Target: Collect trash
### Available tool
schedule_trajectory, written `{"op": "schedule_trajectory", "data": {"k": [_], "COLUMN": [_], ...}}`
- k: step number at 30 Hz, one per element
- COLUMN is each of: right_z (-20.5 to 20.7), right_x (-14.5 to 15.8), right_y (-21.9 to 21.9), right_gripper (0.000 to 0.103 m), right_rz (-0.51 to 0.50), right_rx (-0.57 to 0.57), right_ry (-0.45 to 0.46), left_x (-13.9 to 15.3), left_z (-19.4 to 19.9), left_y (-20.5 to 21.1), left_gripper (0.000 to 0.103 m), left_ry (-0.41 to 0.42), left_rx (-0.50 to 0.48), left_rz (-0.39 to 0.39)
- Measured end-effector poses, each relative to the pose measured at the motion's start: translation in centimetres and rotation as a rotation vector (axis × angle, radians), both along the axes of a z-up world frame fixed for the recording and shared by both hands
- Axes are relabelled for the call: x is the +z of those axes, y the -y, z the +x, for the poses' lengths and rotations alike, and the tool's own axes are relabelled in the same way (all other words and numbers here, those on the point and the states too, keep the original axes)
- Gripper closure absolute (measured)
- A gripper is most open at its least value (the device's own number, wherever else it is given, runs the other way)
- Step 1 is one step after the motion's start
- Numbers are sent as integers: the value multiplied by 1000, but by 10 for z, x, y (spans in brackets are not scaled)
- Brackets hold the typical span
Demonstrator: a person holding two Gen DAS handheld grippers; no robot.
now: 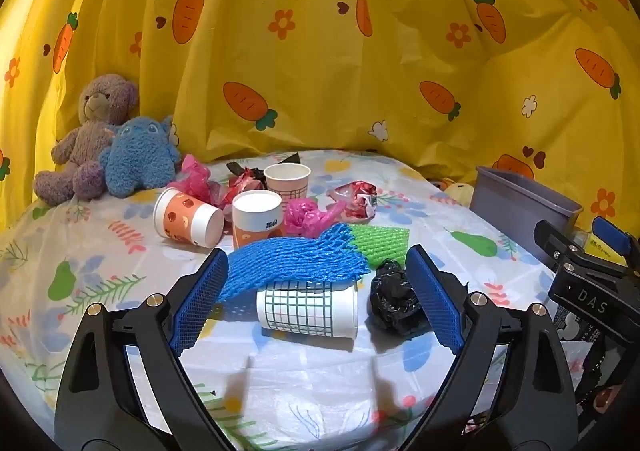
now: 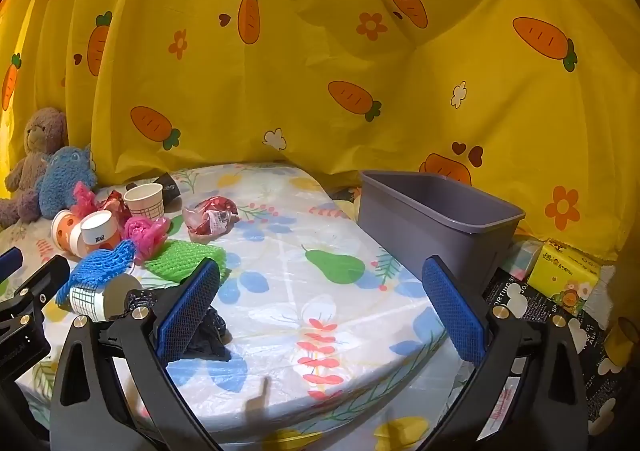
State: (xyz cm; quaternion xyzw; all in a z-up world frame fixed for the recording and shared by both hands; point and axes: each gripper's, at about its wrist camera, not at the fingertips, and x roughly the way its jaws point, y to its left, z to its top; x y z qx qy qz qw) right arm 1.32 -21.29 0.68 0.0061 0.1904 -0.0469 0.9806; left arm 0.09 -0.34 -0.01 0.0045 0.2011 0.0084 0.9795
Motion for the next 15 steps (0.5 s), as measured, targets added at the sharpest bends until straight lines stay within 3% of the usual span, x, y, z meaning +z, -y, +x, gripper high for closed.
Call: {"op": "schedule_trajectory", "data": {"k": [1,15], "right_z": [0,4], "right_x": [0,-1], "right_y": [0,5], "right_gripper": [5,5], "right_rz": [0,-7], "right_rx": [2,8], "right_ry": [-1,-2], "left_x": [0,-7], "left_z": [-1,2], "left_y": [-2,1], "left_gripper": [14,14], "left_ry": [3,7], "left_rx": [-2,3], "left_rz": [-35,-43]}}
